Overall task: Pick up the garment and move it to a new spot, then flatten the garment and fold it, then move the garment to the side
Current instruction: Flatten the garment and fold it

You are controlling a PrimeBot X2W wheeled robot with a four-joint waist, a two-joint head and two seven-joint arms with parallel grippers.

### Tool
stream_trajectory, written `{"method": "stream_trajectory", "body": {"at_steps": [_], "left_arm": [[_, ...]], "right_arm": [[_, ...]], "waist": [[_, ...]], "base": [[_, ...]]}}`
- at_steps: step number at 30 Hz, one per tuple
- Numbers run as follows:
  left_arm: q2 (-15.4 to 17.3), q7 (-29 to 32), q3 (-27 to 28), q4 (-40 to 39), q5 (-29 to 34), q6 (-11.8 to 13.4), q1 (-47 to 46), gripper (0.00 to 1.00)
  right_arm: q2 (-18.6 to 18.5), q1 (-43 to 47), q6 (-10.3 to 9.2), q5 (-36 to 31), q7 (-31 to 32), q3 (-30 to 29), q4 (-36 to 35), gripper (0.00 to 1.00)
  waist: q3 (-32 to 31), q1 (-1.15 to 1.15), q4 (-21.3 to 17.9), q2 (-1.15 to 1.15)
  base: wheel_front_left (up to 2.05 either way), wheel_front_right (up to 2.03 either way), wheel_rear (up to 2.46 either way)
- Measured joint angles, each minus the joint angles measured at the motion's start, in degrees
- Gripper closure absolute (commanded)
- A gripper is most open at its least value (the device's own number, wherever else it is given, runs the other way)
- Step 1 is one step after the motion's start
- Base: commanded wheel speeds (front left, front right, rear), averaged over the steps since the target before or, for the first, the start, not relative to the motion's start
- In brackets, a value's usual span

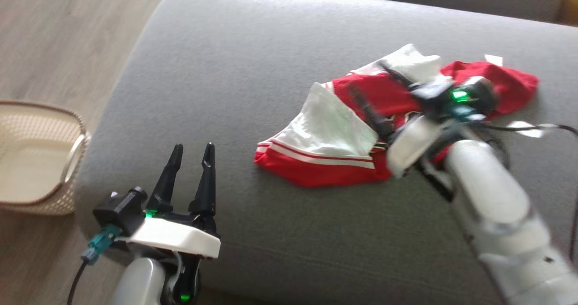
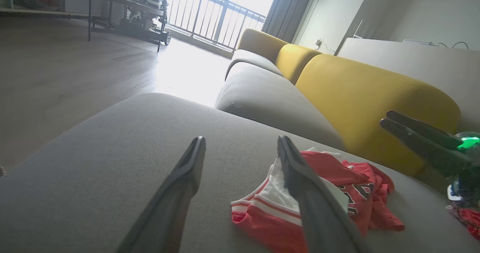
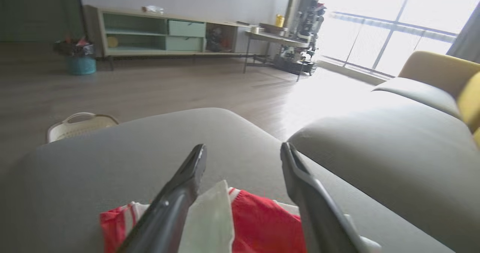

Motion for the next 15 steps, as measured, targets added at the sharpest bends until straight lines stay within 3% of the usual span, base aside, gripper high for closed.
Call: {"method": "stream_trajectory", "body": {"at_steps": [4,5,8,11,15], "left_arm": [[0.0,0.0,0.2,-0.4,0.4,0.0,0.0,0.0],[0.0,0.0,0.3,-0.6,0.6,0.0,0.0,0.0],[0.0,0.0,0.8,-0.8,0.9,-0.1,0.0,0.0],[0.0,0.0,1.5,-0.8,0.9,0.0,0.0,0.0],[0.0,0.0,0.9,0.0,1.3,0.0,-0.1,0.0]], "right_arm": [[-0.3,4.6,0.0,-2.4,0.0,-9.6,-4.9,0.0],[0.6,8.5,0.0,-3.5,0.1,-14.2,-7.0,0.0],[2.4,14.1,0.0,-5.0,0.1,-20.6,-10.2,0.0],[3.9,18.6,0.0,-5.5,0.1,-24.7,-12.9,0.0],[4.8,23.3,0.0,-5.5,0.6,-25.9,-15.0,0.0]], "waist": [[-0.6,0.0,-2.4,0.0],[-0.9,0.0,-3.8,0.0],[-1.1,0.0,-5.9,0.0],[-1.2,0.0,-8.1,0.0],[-1.1,0.0,-10.6,0.0]], "base": [[0.0,0.0,0.0],[0.0,0.0,0.0],[0.0,0.0,0.0],[0.0,0.0,0.0],[0.0,0.0,0.0]]}}
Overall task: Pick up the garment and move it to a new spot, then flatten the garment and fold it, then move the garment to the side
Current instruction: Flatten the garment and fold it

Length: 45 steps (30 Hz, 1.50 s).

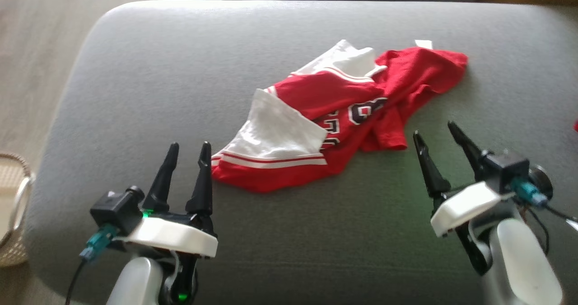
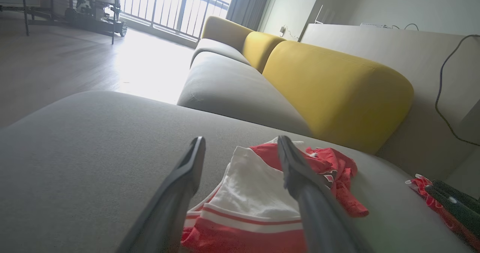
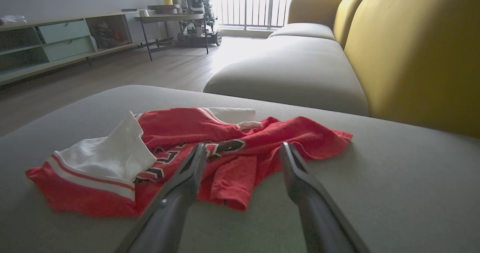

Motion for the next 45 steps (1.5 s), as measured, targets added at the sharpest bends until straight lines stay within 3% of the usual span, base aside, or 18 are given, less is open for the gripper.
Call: {"method": "stream_trajectory", "body": {"at_steps": [10,25,41,42,44,45], "left_arm": [[0.0,0.0,-1.2,7.7,3.6,1.1,-5.6,0.0],[3.0,2.6,-1.6,33.9,10.4,4.4,-28.1,0.0],[3.9,0.9,-1.4,44.8,11.5,7.1,-34.1,0.0],[3.9,0.8,-1.5,45.0,11.5,7.1,-34.3,0.06],[3.9,0.5,-1.5,45.2,11.5,6.6,-34.5,0.98],[3.8,0.5,-1.5,45.3,11.5,6.6,-34.5,1.0]], "right_arm": [[0.1,1.1,0.0,3.1,0.0,0.5,-3.8,0.0],[0.3,-1.6,0.0,4.6,-1.6,-0.3,-4.8,0.0],[0.3,-2.9,0.0,5.1,-3.1,0.0,-2.0,0.0],[0.3,-2.9,0.0,5.1,-3.2,0.0,-1.9,0.0],[0.3,-2.9,0.0,5.1,-3.2,-0.1,-1.7,0.0],[0.3,-2.9,0.0,5.1,-3.2,-0.1,-1.5,0.0]], "waist": [[2.4,0.0,-6.2,0.0],[10.9,0.0,-14.3,0.0],[12.6,0.0,-16.1,0.0],[12.6,0.0,-16.1,0.0],[12.6,0.0,-16.0,0.0],[12.5,0.0,-15.9,0.0]], "base": [[0.0,0.0,0.0],[0.0,0.0,0.0],[0.0,0.0,0.0],[0.0,0.0,0.0],[0.0,0.0,0.0],[0.0,0.0,0.0]]}}
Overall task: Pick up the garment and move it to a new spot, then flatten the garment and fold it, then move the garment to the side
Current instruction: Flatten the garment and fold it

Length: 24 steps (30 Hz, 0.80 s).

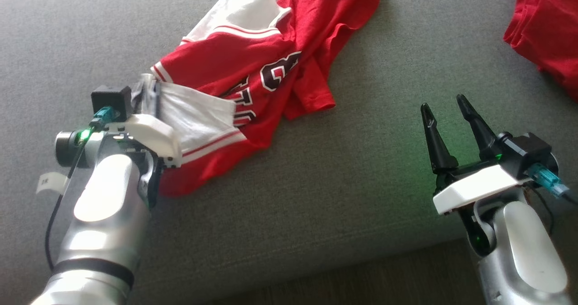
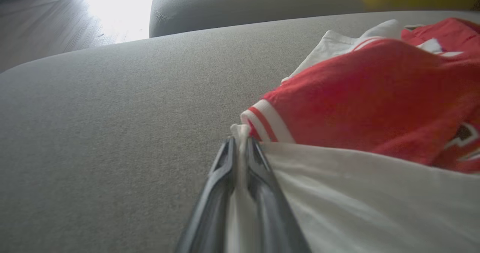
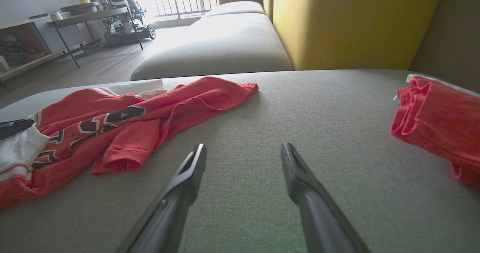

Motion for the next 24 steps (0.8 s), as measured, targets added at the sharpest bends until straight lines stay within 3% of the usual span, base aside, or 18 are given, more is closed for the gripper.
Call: {"method": "stream_trajectory", "body": {"at_steps": [4,16,24], "left_arm": [[-0.4,-0.1,-0.1,-1.0,0.0,0.0,0.0,1.0],[-0.5,-0.1,0.7,-15.0,1.4,0.7,6.3,1.0],[0.6,-0.1,4.7,-25.5,3.7,4.2,6.2,1.0]], "right_arm": [[0.0,0.0,0.0,0.0,-0.1,-0.2,0.4,0.0],[0.0,0.1,0.0,-1.0,-0.1,-0.7,1.7,0.0],[0.0,0.1,0.0,-0.9,0.1,0.8,1.8,0.0]], "waist": [[-0.4,0.0,0.6,0.0],[-3.6,0.0,4.2,0.0],[-5.9,0.0,5.7,0.0]], "base": [[0.0,0.0,0.0],[0.0,0.0,0.0],[0.0,0.0,0.0]]}}
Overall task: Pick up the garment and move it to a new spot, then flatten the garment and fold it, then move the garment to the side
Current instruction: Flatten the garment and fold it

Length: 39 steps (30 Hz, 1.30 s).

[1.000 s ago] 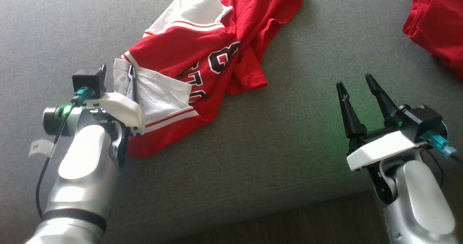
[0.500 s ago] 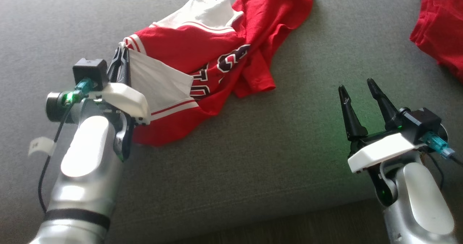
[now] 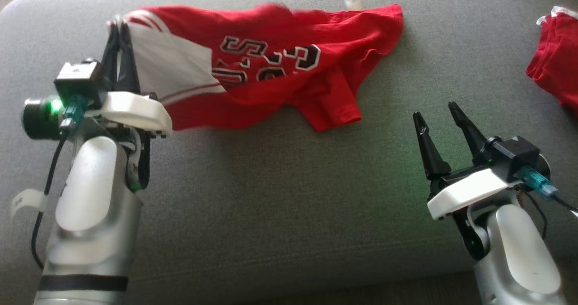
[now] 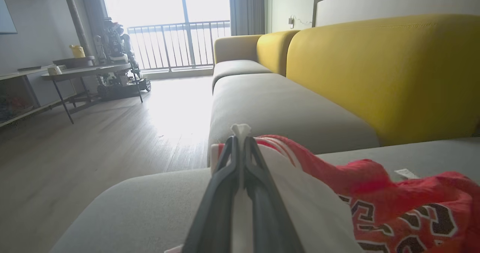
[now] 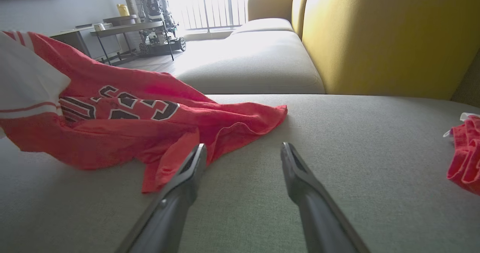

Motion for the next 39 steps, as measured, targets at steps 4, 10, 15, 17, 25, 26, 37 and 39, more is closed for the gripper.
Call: {"method": "stream_trajectory", "body": {"at_steps": [4,10,15,17,25,26,37,39], "left_arm": [[-0.1,-0.2,1.0,-2.7,1.3,0.0,-0.1,1.0],[0.1,-0.3,-1.6,-2.3,2.8,-4.3,2.6,1.0],[2.1,-0.3,-4.3,-5.4,4.3,-6.2,12.1,1.0],[2.6,-0.3,-5.2,-7.9,4.8,-6.8,16.0,1.0],[3.4,-0.3,-11.5,-10.9,5.8,-10.7,25.0,0.0],[3.4,-0.3,-11.3,-10.4,5.4,-10.6,25.4,0.0],[0.8,-0.3,-5.3,-13.6,0.7,-7.1,25.7,0.0],[-0.2,-0.3,-4.4,-13.4,-0.2,-7.1,25.7,0.0]], "right_arm": [[0.0,0.0,0.0,0.6,0.0,1.0,0.2,0.0],[0.0,0.2,0.0,1.6,0.0,1.1,0.8,0.0],[0.0,0.4,0.0,1.6,-0.1,1.1,1.0,0.0],[0.0,0.5,0.0,1.6,-0.1,1.0,1.2,0.0],[0.0,1.9,0.0,1.4,0.0,1.1,2.0,0.0],[0.0,1.9,0.0,1.4,0.1,1.2,2.0,0.0],[0.0,2.3,0.0,1.5,0.6,1.5,1.9,0.0],[0.0,2.6,0.0,1.5,0.6,2.0,1.9,0.0]], "waist": [[-0.3,0.0,-0.2,0.0],[-0.7,0.0,0.2,0.0],[-1.2,0.0,1.7,0.0],[-1.6,0.0,2.6,0.0],[-3.2,0.0,6.4,0.0],[-3.4,0.0,6.8,0.0],[-4.6,0.0,8.4,0.0],[-4.6,0.0,7.9,0.0]], "base": [[0.0,0.0,0.0],[0.0,0.0,0.0],[0.0,0.0,0.0],[0.0,0.0,0.0],[0.0,0.0,0.0],[0.0,0.0,0.0],[0.0,0.0,0.0],[0.0,0.0,0.0]]}}
